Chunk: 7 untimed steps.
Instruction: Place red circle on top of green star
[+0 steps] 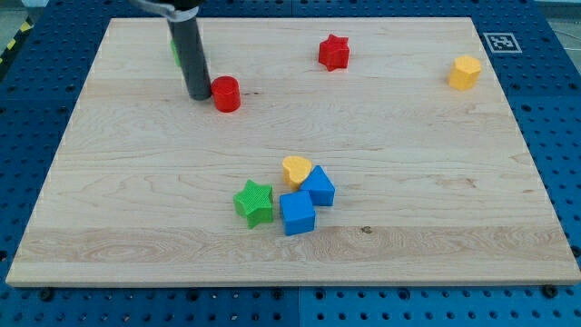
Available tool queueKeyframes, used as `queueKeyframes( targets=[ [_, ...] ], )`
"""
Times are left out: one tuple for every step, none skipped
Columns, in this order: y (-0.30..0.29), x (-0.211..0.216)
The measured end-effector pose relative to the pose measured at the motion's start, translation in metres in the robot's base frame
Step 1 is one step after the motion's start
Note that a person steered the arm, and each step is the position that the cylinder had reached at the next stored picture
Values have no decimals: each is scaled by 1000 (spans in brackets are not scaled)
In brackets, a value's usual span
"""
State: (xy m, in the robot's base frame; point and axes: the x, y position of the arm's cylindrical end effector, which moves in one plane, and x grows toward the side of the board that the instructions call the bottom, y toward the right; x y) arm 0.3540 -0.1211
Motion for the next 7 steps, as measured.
queueKeyframes(
  targets=[
    [34, -5],
    [57, -5],
    [87, -1],
    [84, 2],
    [61, 5],
    [56, 36],
    [59, 43]
  ],
)
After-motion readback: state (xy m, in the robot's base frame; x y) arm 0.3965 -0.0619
